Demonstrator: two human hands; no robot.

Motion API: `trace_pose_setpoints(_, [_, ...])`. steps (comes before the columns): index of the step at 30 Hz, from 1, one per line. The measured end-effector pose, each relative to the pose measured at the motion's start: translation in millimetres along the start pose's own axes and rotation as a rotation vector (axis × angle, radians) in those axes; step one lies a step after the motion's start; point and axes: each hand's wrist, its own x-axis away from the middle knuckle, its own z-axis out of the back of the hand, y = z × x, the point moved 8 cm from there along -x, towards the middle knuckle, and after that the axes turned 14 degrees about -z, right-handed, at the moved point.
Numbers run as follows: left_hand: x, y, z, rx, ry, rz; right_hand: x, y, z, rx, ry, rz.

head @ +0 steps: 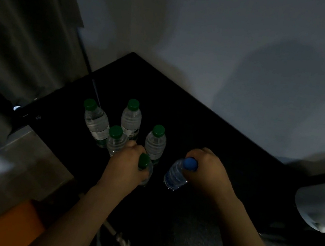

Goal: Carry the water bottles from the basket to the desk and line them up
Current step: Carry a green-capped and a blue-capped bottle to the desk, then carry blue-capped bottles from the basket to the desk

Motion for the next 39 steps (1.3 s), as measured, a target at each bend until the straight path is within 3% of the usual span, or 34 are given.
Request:
trace_pose_setpoints(4, [-1.1, -0.2, -0.3, -0.004, -0.019, 0.010, -3.9, 18.7, -0.2, 0.014, -0.013, -0.053])
trace_pose_setpoints(12, [-4.6, 8.4, 3.9, -0.121, -0.173, 0.009, -5.4, 67.4, -25.0, 0.320, -0.131, -0.179])
trace_pose_setpoints(18, [-0.5, 50.7, 25.5, -0.149, -0.070, -0.175, 9.6, 79.2, -30.0, 0.297, -0.120, -0.203])
trace_pose_setpoints(24, [18.1, 72.3, -5.3, -0.107, -0.264, -0.290, 24.8, 82.0, -33.0, 0.275, -0.140, -0.248])
trace_pose_setpoints(33, [31.5, 59.0, -38.4, -0.150, -0.500, -0.293, 59.9, 83.4, -30.6, 0.252, -0.174, -0.368])
trace_pose_setpoints(39, [29.3, 68.2, -53.1, -0.151, -0.595, -0.365, 101.2, 81.2, -13.1, 0.197, -0.039, -0.443])
